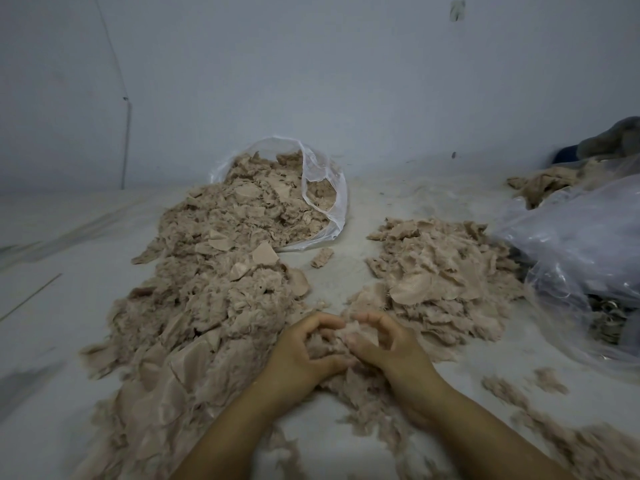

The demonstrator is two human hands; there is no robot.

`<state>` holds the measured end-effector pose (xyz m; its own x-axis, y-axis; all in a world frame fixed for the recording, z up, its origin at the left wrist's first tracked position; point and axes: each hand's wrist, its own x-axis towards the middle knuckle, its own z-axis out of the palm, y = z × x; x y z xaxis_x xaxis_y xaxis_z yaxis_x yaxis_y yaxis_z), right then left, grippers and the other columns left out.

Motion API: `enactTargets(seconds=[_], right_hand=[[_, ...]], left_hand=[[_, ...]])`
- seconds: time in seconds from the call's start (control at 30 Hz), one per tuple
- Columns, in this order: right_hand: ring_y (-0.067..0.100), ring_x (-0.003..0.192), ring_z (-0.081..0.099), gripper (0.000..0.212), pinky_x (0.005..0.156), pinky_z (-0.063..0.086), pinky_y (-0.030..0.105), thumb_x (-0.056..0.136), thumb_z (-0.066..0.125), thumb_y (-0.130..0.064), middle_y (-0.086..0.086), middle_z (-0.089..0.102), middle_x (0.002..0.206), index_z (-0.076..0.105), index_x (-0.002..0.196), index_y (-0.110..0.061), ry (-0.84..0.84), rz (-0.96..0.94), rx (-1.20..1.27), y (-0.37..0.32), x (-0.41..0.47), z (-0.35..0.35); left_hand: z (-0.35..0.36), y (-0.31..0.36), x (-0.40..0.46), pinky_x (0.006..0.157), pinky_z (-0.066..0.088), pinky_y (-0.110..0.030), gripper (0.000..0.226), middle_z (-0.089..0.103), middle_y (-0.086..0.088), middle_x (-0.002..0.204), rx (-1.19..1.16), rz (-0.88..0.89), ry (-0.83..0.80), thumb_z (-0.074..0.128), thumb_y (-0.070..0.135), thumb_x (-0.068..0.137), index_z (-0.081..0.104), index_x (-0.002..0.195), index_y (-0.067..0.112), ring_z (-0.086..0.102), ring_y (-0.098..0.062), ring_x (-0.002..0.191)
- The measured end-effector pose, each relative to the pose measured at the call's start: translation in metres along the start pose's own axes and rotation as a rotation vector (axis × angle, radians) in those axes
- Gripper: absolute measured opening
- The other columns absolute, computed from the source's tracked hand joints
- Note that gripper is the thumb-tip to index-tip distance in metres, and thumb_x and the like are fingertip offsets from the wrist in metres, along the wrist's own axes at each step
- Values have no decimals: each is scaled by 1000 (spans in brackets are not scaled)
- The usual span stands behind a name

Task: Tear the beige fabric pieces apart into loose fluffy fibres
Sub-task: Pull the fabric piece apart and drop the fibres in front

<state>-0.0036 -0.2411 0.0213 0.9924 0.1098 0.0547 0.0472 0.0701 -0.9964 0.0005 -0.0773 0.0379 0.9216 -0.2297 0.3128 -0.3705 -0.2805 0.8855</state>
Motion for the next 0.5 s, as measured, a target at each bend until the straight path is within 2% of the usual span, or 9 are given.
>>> enactTargets(seconds=[0.07, 0.13, 0.17, 0.2, 0.27, 0.37, 0.43, 0.5], right_hand=[[18, 87, 70, 21, 77, 58, 32, 84, 70, -18, 4, 73, 97, 67, 104, -14, -49, 26, -34, -1, -1, 1], [12, 65, 67, 5, 60, 54, 23, 83, 70, -12, -1, 71, 72, 67, 85, -9, -36, 7, -7, -2, -2, 2], [9, 59, 62, 7, 55, 49, 20, 82, 71, -9, -2, 67, 65, 65, 78, -9, -9, 1, -6, -3, -1, 2], [8, 58, 59, 12, 53, 47, 18, 80, 72, -7, -3, 64, 62, 64, 73, -11, 11, 3, -8, -3, 0, 1], [6, 58, 56, 18, 54, 45, 16, 79, 74, -8, -4, 61, 63, 62, 68, -16, -7, 21, -23, -3, 0, 0], [1, 64, 54, 13, 60, 43, 13, 78, 77, -17, -13, 59, 67, 64, 79, -19, -46, -52, -212, -1, -3, 0], [-2, 61, 52, 9, 59, 41, 13, 80, 74, -21, -14, 59, 64, 67, 77, -17, -25, -154, -277, -1, -3, 2], [-2, 57, 50, 15, 57, 39, 12, 84, 70, -19, -14, 58, 59, 65, 71, -13, 35, -205, -265, -3, -1, 2]], left_hand=[[-1, 0, 0, 68, 45, -6, 42, 65, 25, 84, -49, -58, 5, 89, 20, 58, 66, 91, 32, 60, 9, 77], [-3, -1, 1, 65, 48, -10, 30, 67, 22, 78, -112, -114, 44, 86, 19, 64, 69, 87, 28, 62, 4, 70], [-3, -2, 2, 65, 49, -12, 19, 69, 16, 76, -149, -133, 70, 82, 16, 70, 70, 82, 25, 63, 0, 69], [-3, -4, 3, 62, 49, -14, 12, 69, 11, 74, -195, -159, 86, 77, 13, 75, 71, 78, 23, 63, -4, 67], [-2, -3, 3, 59, 48, -15, 17, 69, 7, 71, -236, -186, 93, 70, 9, 81, 71, 71, 22, 62, -4, 62], [-2, -4, 2, 72, 49, -16, 24, 69, 7, 79, -85, -78, 19, 68, 3, 82, 70, 71, 25, 62, -4, 76], [0, -1, 1, 72, 46, -14, 23, 67, 14, 78, -50, -20, -34, 65, 2, 84, 68, 78, 23, 61, -1, 77], [-1, -2, 2, 70, 43, -7, 22, 66, 21, 78, -34, -22, -11, 62, 2, 86, 65, 83, 23, 58, 8, 76]])
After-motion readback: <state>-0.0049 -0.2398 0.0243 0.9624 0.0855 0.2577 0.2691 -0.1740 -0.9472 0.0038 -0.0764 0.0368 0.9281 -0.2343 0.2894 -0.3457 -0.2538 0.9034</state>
